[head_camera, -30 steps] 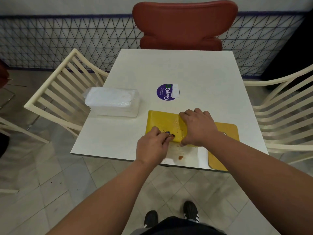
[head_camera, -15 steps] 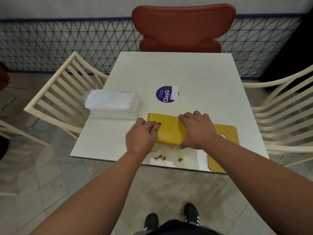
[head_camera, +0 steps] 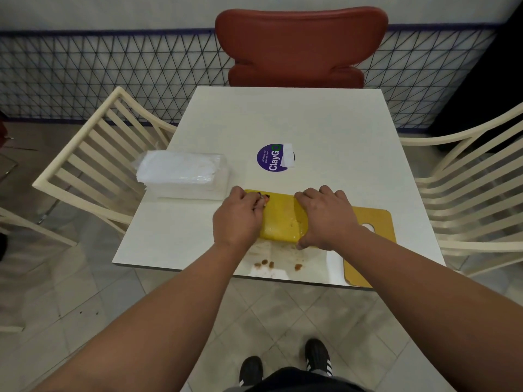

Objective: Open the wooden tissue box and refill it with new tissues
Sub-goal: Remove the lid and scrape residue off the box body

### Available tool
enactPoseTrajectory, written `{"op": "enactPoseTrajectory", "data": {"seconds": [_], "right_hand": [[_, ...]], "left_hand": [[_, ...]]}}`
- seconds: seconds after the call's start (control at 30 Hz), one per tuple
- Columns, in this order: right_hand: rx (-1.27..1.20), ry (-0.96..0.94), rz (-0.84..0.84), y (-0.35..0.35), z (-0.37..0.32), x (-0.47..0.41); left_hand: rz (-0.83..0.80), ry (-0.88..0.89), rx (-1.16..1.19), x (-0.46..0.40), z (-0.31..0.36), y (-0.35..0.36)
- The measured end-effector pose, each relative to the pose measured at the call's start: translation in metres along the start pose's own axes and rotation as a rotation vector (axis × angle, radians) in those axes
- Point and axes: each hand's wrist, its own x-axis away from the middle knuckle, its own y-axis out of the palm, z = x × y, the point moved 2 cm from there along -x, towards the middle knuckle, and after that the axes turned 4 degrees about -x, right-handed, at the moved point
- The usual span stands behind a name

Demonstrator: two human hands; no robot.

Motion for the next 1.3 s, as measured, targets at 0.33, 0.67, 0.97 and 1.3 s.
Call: {"op": "enactPoseTrajectory", "data": {"seconds": [0.33,0.67,0.97,1.3], "right_hand": [[0.012,0.007,0.005,0.002,-0.001,0.000],[-0.037,0.079,0.004,-0.001,0.004,0.011],[-0.344,0.196,0.043,0.011,0.020,0.036],[-0.348,0.091,0.096,0.018,0.036,0.036]], "left_hand": [[-0.039,0.152,-0.048,-0.012,-0.001,-0.001],[-0.051,0.202,0.018,0.013,-0.007,0.003],[-0.092,0.201,0.025,0.019,-0.008,-0.002],[-0.051,0.190,-0.031,-0.011,0.040,-0.004]]}}
